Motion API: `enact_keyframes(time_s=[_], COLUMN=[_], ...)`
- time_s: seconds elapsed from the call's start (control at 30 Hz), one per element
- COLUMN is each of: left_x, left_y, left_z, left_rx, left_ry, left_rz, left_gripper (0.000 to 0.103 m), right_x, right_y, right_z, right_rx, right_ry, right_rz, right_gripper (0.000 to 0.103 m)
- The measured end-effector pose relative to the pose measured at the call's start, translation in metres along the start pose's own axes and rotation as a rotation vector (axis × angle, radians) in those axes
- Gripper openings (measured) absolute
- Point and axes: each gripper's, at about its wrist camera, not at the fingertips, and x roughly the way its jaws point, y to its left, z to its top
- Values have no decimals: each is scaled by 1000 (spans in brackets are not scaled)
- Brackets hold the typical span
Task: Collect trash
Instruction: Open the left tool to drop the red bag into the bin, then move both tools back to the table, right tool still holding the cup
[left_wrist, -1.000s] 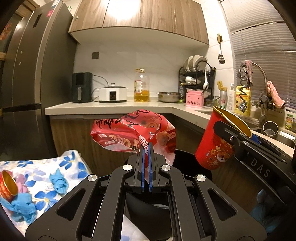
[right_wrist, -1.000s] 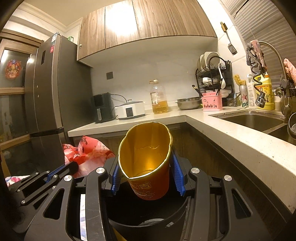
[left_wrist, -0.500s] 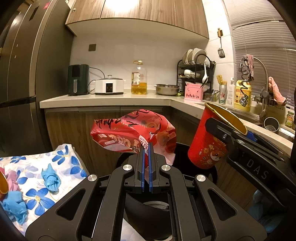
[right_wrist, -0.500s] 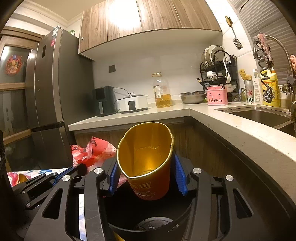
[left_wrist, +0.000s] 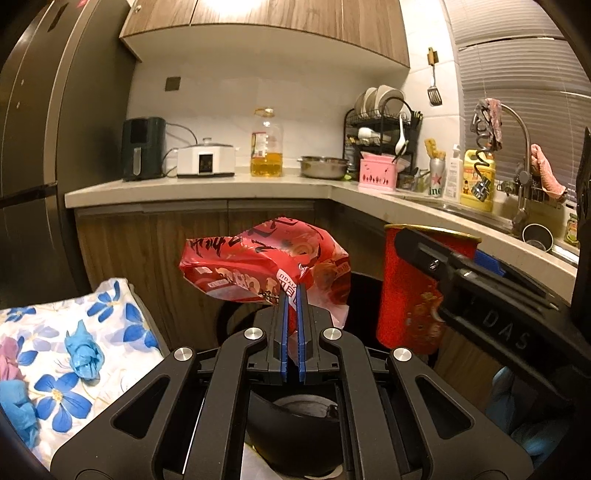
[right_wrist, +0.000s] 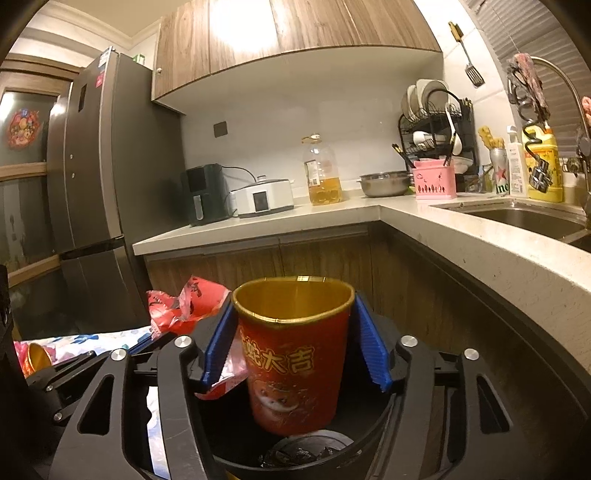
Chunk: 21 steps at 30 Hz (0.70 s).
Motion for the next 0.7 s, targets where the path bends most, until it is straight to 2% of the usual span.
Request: enact_keyframes(time_s=[0.2, 0.27, 0.33, 0.37, 0.5, 0.7], left_x=[12, 14, 14, 14, 12, -5], left_y=[3, 4, 4, 4, 6, 15], left_z=[-8, -11, -13, -14, -17, -19], left_rx=[-12, -15, -11, -11, -23, -55], left_ry=[47, 62, 69, 70, 77, 64], left_rz=[1, -7, -10, -12, -4, 63], left_gripper=[12, 19, 34, 35, 54, 73], right_x=[6, 6, 5, 3, -2, -10], right_y=[-2, -3, -3, -3, -5, -4], right_z=[-5, -6, -7, -7, -7, -9], right_rx=[8, 15, 20, 22, 30, 34], right_ry=[19, 23, 23, 21, 14, 18], right_rz=[-12, -14, -16, -16, -26, -33], right_gripper=[65, 65, 66, 67, 70, 73])
